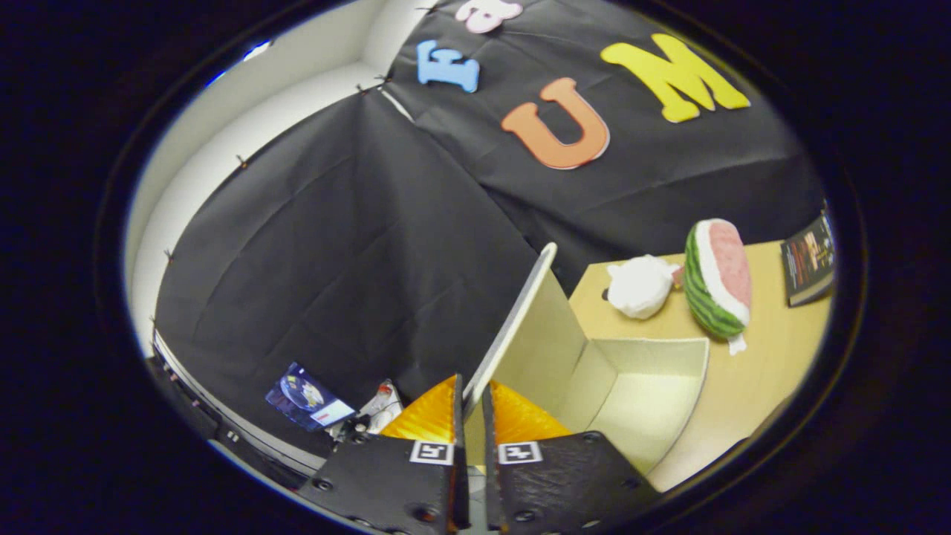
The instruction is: Open the storage box then place both shoes into the box .Put the left shoe in first, then the right shoe, with the right side of both shoes facing outward in a uniform manner.
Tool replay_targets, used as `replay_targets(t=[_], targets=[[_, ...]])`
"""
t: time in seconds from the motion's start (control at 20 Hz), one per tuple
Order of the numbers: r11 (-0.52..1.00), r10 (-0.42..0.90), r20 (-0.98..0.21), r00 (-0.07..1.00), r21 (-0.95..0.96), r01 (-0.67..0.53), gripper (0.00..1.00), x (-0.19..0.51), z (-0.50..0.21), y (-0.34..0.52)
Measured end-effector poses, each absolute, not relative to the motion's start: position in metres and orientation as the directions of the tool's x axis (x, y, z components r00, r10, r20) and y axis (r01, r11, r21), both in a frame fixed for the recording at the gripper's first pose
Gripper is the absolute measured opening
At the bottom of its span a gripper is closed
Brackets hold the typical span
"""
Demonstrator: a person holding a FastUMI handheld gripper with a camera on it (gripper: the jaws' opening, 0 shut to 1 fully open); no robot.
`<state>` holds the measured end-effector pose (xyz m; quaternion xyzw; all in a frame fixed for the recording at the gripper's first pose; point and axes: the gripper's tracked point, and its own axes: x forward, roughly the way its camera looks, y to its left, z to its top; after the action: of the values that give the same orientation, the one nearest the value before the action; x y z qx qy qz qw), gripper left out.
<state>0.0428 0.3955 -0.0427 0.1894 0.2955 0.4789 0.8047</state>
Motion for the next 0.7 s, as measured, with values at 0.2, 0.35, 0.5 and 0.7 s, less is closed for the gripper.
replay_targets(t=[0.2, 0.35, 0.5, 0.7], targets=[[0.449, 0.891, -0.317, 0.324, 0.520, -0.726, 0.20, 0.030, -0.039, 0.449], [0.431, 0.896, -0.323, 0.305, 0.468, -0.771, 0.41, 0.025, -0.040, 0.477], [0.417, 0.898, -0.331, 0.288, 0.438, -0.797, 0.55, 0.015, -0.043, 0.495], [0.470, 0.873, -0.349, 0.339, 0.423, -0.775, 0.74, 0.020, -0.054, 0.496]])
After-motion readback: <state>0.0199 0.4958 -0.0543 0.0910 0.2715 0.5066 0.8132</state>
